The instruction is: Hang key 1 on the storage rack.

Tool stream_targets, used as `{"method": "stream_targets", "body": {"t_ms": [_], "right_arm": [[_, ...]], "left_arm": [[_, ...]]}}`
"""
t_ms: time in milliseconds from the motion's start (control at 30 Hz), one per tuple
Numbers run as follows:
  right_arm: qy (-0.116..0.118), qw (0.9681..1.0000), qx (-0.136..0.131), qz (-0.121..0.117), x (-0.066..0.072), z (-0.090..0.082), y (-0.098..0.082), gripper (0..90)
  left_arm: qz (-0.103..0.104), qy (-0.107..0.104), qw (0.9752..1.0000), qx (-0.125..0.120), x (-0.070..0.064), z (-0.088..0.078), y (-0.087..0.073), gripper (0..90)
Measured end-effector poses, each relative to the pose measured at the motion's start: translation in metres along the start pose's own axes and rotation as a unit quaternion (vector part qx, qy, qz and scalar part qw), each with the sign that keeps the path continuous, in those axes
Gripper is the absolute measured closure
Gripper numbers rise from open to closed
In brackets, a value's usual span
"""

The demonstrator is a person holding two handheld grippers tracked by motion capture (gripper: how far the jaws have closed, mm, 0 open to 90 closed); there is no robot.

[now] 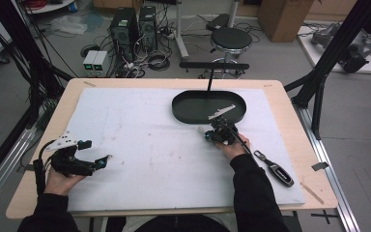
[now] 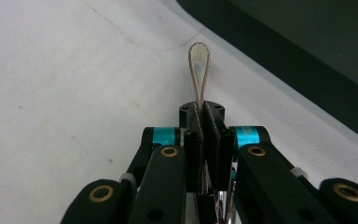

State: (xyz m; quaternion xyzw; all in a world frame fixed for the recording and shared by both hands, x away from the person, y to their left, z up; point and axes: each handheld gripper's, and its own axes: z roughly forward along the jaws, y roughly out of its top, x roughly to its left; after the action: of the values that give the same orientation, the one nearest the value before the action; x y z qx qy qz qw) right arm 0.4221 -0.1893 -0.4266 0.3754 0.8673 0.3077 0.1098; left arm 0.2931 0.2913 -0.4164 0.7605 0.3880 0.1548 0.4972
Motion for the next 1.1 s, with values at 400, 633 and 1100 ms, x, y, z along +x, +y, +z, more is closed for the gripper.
{"method": "stream_targets", "body": {"t_ms": [400,633,1100], "right_arm": [[0.055,0.9936,-0.082,0.054,-0.017,-0.047,0.002,87.2],[0.07,0.9859,-0.137,0.065,-0.02,-0.071,0.006,87.1],[0.111,0.9677,-0.207,0.092,-0.032,-0.097,0.008,87.3]], "left_arm": [[0.0,0.001,1.0,0.0,0.0,0.0,0.0,1.8],[-0.001,0.003,1.0,0.0,0.0,0.0,0.0,1.8],[0.0,0.002,1.0,0.002,0.0,0.0,0.0,1.8]]}}
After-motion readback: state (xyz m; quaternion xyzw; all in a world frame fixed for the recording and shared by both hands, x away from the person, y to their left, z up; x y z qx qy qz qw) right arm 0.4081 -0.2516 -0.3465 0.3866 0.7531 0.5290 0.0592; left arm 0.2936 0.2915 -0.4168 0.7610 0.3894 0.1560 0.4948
